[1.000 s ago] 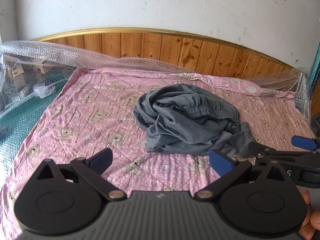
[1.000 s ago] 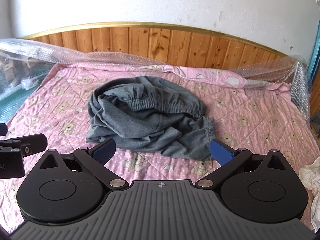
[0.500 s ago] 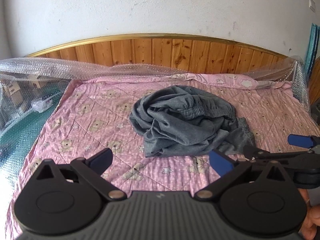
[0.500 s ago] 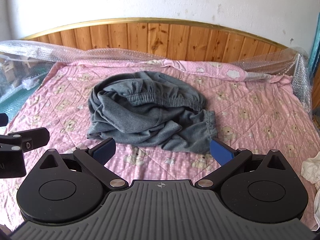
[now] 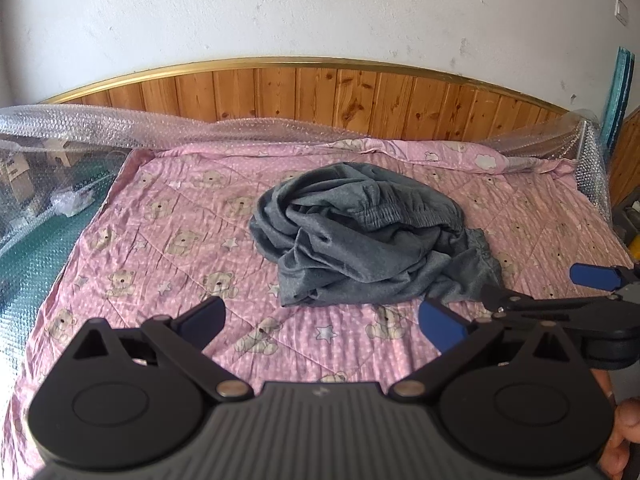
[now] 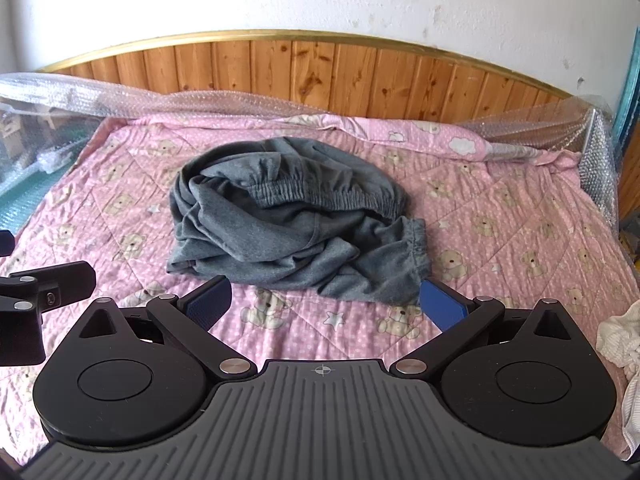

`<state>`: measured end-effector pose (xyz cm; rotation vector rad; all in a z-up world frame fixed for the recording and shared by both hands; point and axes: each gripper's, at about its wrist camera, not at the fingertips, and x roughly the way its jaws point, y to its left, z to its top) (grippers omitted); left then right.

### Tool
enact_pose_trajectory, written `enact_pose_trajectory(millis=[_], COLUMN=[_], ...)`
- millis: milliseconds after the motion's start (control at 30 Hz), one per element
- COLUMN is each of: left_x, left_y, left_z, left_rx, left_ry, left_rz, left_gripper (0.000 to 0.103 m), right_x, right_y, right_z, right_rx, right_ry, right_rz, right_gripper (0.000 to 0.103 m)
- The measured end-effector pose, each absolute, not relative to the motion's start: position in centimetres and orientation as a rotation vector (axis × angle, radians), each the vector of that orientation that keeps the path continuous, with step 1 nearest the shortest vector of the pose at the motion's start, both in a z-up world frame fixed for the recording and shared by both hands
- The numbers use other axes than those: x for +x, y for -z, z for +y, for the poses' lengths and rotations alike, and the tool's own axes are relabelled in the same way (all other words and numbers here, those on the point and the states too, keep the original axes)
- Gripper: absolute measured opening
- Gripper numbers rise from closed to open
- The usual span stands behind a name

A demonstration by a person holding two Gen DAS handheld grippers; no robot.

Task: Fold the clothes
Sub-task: 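Approach the crumpled grey sweatpants with both grippers open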

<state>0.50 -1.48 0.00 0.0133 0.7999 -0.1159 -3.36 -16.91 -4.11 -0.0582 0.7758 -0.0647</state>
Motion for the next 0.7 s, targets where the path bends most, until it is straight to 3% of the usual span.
enact_pose_trajectory(millis=[267,467,567,633,667,700], left_x=[0.9,1.3,1.5,1.6,1.8,1.8], left_y=[0.4,1.0,1.2,1.3,1.4,1.6], left_z=[-1.4,-1.4,-1.4,-1.2,-1.2,-1.2], left_rx=[0.003,0.005,0.0,-0.005,-0.008,-0.014], left_ry=[0.122,0.13,0.14,0.146,0.15,0.157], left_rz=[0.812,0.829,0.837,0.843,0.848,0.848], left_gripper=[0.103,0.094,0.072,0.043,0.039,0.025], right_x=[-3.0,-2.8,-2.6,-2.5,-2.4,-2.3], right_y=[4.2,4.2,4.2,4.4,4.5,4.6], right_z=[-16.9,-16.9,-17.0,-17.2,-17.4,-17.5], right_rx=[-0.065,-0.075,-0.061,-0.044,-0.028,-0.012], right_ry=[0.073,0.079,0.069,0.06,0.051,0.041], right_rz=[0.777,0.775,0.778,0.788,0.797,0.807], right_gripper=[0.101,0.094,0.073,0.032,0.021,0.003])
